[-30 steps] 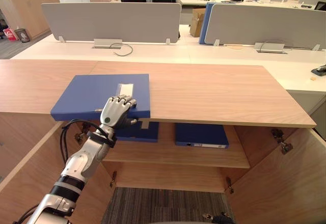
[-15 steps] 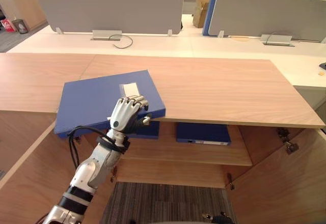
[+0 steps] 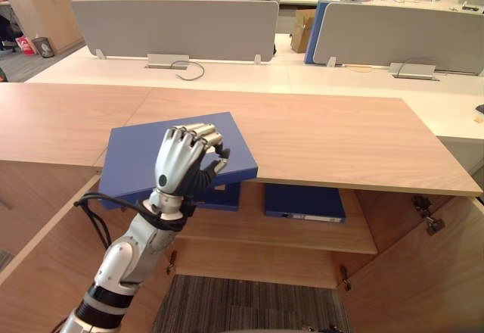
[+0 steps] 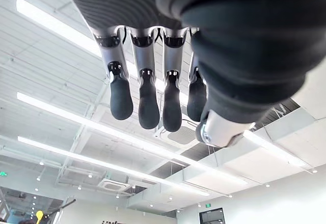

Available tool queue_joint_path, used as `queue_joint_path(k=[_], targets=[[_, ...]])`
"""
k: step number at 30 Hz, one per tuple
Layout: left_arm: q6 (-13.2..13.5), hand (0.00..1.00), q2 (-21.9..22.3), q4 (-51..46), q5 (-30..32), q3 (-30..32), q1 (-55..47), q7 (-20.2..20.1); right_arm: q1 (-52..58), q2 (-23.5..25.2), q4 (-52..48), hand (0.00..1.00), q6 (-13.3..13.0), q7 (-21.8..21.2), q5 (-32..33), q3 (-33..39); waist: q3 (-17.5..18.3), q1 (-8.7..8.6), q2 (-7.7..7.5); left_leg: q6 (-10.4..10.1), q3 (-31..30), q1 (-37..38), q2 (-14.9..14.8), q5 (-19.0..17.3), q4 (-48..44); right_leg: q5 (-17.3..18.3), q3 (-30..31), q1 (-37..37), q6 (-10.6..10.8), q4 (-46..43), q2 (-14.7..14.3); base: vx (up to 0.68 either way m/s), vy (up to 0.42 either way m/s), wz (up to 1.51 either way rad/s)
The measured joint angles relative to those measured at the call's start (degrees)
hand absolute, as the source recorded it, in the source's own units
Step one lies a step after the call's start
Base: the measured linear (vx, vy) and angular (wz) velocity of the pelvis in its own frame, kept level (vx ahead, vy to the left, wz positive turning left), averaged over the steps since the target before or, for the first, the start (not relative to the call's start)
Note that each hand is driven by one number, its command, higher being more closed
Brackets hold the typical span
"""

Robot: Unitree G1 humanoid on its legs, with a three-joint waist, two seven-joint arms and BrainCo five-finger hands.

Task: Walk over to the cabinet, pick up the folder, carry it to the office cabinet, place the folder inside the office cabinet, then close the office cabinet door

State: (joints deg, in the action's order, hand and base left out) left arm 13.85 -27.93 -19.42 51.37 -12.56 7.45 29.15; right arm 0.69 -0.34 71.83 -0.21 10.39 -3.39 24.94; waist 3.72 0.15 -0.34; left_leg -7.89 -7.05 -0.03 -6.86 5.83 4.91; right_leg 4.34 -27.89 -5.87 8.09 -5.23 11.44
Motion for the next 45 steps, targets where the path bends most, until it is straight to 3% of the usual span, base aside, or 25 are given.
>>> queue_joint_path(k=[4,5,11,16,18,27,41,45], targets=[[-0.12,1.0,-1.63,-0.27,0.22,0.51,0.01,0.05,0.32,-0.08,0.08,0.0,-0.02,-0.16,-0.01,-0.01,0.85,0.43,-0.05,-0.07,0.06,-0.95,-0.02,0.17,-0.02,0.07,0.19,0.84,-0.06,-0.5,0.05,0.0,0.0,0.0],[-0.23,0.0,-1.7,-0.26,0.28,0.55,0.0,0.05,0.32,-0.07,0.14,0.0,-0.02,-0.16,-0.01,0.0,0.9,0.45,-0.12,-0.07,0.1,-0.92,-0.02,0.17,-0.02,0.07,0.23,0.84,-0.06,-0.54,0.07,0.0,0.0,0.0],[-0.45,0.0,-1.69,-0.57,0.37,1.34,-0.01,0.06,0.52,-0.08,0.31,0.0,-0.02,-0.15,-0.01,0.08,1.38,0.71,-0.05,-0.07,0.14,-0.79,-0.03,0.18,-0.05,0.13,0.33,0.81,-0.11,-0.66,0.1,0.0,0.0,0.0],[-1.21,0.0,-1.45,-7.98,0.42,9.14,-4.94,1.11,0.73,-0.11,0.33,0.0,-0.23,-0.17,0.01,0.19,1.37,1.24,-0.05,-0.05,0.18,-0.77,-0.03,0.17,-0.09,0.13,0.44,0.82,-0.12,-0.73,0.12,0.0,0.0,0.0],[-1.46,0.0,-1.01,-10.7,0.42,12.62,-8.56,2.18,1.21,-0.26,0.39,0.0,-0.59,-0.18,0.03,0.2,1.37,2.36,-0.06,-0.05,0.17,-0.77,-0.02,0.17,-0.09,0.13,0.43,0.78,-0.11,-0.74,0.12,0.0,0.0,0.0],[-2.16,0.0,1.57,-10.01,0.48,18.99,-18.22,2.97,1.45,-0.52,0.97,0.0,-1.01,-0.29,0.07,0.21,0.8,3.86,0.05,0.05,-0.32,-0.9,-0.02,0.35,-0.02,0.52,0.17,0.53,-0.23,-1.24,0.13,-0.02,-0.001,0.02],[-2.88,0.0,2.89,6.86,0.65,19.59,-19.78,-1.69,1.37,-0.48,-0.35,0.0,-0.97,-0.86,-0.01,0.24,-0.79,3.77,-0.28,0.01,-0.4,-0.56,0.02,0.68,0.03,0.55,0.06,0.53,-0.32,-1.61,0.27,0.0,0.0,0.0],[-4.53,0.0,2.87,13.53,1.06,19.57,-19.1,-2.26,1.75,0.03,-1.95,0.0,-0.91,-1.15,-0.03,0.23,-1.06,3.02,-0.45,0.02,-0.23,-0.38,0.01,0.69,0.24,0.55,0.08,0.45,-0.35,-1.61,0.32,0.0,0.0,0.0]])
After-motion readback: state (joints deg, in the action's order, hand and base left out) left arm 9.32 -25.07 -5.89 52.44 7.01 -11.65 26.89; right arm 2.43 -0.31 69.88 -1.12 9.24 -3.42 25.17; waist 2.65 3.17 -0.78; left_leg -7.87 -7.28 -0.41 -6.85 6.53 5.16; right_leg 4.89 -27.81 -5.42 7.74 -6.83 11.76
